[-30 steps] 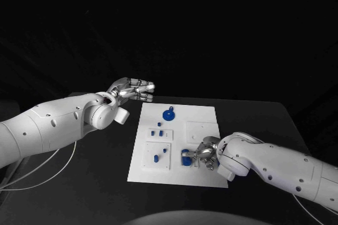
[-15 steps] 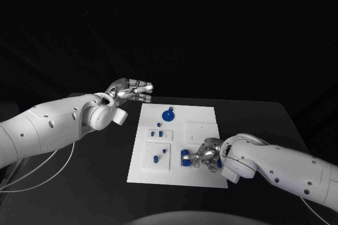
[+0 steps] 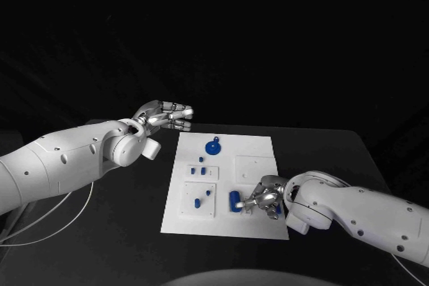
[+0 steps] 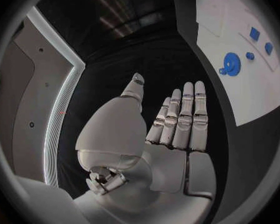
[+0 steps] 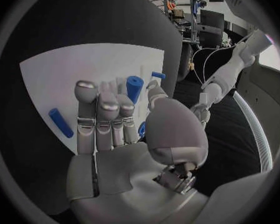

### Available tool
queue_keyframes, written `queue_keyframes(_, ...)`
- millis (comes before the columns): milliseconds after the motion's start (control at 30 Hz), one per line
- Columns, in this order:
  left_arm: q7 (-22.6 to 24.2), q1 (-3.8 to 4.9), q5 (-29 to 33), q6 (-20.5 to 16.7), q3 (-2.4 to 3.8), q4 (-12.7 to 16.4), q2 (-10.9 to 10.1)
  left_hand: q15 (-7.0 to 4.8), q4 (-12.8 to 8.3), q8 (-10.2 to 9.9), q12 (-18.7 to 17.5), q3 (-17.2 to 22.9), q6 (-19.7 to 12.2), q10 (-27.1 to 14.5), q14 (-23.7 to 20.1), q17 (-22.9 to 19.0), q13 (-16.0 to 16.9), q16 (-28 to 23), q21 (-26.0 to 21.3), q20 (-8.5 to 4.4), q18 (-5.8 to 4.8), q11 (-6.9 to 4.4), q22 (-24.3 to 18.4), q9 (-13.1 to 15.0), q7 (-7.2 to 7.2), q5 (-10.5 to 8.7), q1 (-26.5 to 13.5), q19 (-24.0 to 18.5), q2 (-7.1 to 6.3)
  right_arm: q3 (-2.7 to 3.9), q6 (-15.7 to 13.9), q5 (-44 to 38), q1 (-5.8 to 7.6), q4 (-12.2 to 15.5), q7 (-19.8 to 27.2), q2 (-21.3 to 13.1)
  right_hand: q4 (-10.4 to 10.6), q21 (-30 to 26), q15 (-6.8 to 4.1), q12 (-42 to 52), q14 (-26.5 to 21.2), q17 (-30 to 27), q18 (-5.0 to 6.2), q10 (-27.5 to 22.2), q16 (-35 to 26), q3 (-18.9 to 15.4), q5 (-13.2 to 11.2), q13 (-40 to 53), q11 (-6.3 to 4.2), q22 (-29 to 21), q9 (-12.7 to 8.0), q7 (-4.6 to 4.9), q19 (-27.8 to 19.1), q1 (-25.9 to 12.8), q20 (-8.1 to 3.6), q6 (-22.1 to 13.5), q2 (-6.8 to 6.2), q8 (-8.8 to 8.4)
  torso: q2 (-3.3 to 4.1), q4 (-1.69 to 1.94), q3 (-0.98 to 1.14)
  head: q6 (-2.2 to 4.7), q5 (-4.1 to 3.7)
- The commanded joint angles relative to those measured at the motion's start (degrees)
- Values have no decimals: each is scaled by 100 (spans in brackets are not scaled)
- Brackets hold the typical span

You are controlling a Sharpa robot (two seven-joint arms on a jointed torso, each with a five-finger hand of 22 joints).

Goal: Assemble the parts on the task board

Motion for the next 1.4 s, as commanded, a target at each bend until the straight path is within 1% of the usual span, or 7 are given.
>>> queue_keyframes(33, 39, 2, -18, 99, 3, 2, 5, -3, 62, -17, 7, 12, -29, -15, -41, 4, 2, -30, -8, 32, -11, -11, -3, -8, 7, -19, -2, 17, -14, 0, 271, -177, -6, 18, 165, -9, -71, 31, -45, 32, -5, 15, -62, 17, 44, 162, 66, 6, -51, 15, 31, -8, 278, 96, -27, 54, -20, -9, 3, 3, 1, -10, 0)
queue_keyframes(333, 22, 2, -18, 132, 2, -15, 21, -4, 68, -17, 6, 10, -32, -19, -40, 5, 1, -29, -5, 30, -8, -12, -2, -9, 9, -18, -4, 25, -9, 0, 335, -386, -10, 14, 193, 22, -361, 45, -50, 39, -1, 17, -83, 33, 45, 568, 115, 2, -74, 40, 59, -47, 279, 58, -32, 150, 104, -11, 2, 5, -3, -18, 4)
queue_keyframes(467, 17, 2, -18, 131, 2, -17, 25, -3, 75, -16, 6, 4, -26, -19, -43, 4, 1, -30, -7, 32, -8, -11, -3, -8, 9, -18, -14, 23, -2, 0, 261, -422, -15, -22, 152, 61, -370, 33, -64, 45, 0, 11, -91, 47, 43, 685, 54, 2, -97, 38, 99, -86, 281, -73, -44, 214, 324, -6, 1, 7, -6, -16, -5)
queue_keyframes(567, 1, 2, -19, 122, 2, -21, 28, -3, 127, -17, 7, -6, -33, -20, -41, 5, 1, -30, -6, 32, -8, -9, -2, -9, 11, -17, -76, 25, 31, 0, 212, -433, -20, -63, 111, 98, -359, 25, -75, 58, 1, 4, -101, 61, 38, 829, -40, 10, -111, 30, 231, -105, 282, -173, -56, 242, 345, -8, 1, 12, -6, -37, -6)
queue_keyframes(767, -14, 2, -27, 191, 2, -21, 31, -1, 166, -18, 5, -3, -42, -34, -47, 5, 1, -31, -7, 33, -9, -10, -2, -9, 4, -8, -107, 24, 71, 0, 172, -442, -31, -194, 7, 201, -410, 25, -79, 70, 2, -8, -109, 79, 35, 821, -25, 21, -118, 15, 388, -117, 283, -343, -60, 216, 574, -9, -1, 12, -10, -56, -9)
queue_keyframes(933, -20, 2, -41, 239, 2, -22, 38, 1, 82, -17, 6, -95, -59, -49, -53, 9, 1, -31, -5, 37, -4, -14, -1, -10, 8, 18, -116, 19, 231, 0, 159, -444, -42, -345, -43, 300, -484, 28, -79, 73, 0, -15, -112, 83, 33, 835, -70, 25, -122, 11, 427, -123, 281, -346, -60, 214, 630, -10, -4, 11, -11, -68, -3)
queue_keyframes(1400, -14, 1, -47, 286, 1, -24, 37, 1, 11, -19, 6, -149, -67, -49, -55, 10, 1, -30, -6, 39, -5, -16, -1, -11, 7, 21, -112, 15, 288, 0, 269, -411, -94, -449, -72, 380, -568, 38, -82, 84, 2, -16, -118, 91, 45, 909, -22, 36, -127, 5, 472, -131, 280, -338, -64, 227, 533, -10, 0, 3, -7, -71, 6)
